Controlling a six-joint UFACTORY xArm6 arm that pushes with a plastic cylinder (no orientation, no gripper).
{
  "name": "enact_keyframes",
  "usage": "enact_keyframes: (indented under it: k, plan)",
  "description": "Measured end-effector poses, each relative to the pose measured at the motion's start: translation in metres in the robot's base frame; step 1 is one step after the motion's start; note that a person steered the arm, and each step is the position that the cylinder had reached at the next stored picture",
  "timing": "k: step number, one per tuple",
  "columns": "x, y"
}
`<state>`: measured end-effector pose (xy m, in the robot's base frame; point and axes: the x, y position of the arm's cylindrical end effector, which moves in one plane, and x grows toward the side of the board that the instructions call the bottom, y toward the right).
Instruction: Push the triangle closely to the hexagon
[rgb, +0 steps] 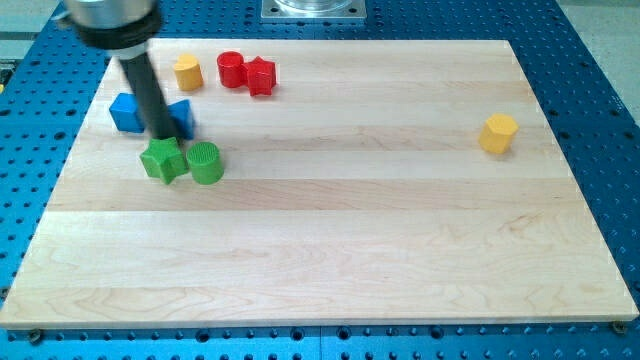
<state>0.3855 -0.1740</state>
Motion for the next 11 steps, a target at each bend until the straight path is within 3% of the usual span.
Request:
enact_keyframes:
  k: [1,2,3,5,6,7,8,11]
  plan:
    - [-0.02,0.017]
    - [-0.05,-0.023]
    - [-0.055,0.017]
    - [-0.011,0.288]
    - [-0.006,0.293]
    - [0.019,0.23]
    - [0.052,0.282]
    - [0.013,0.324]
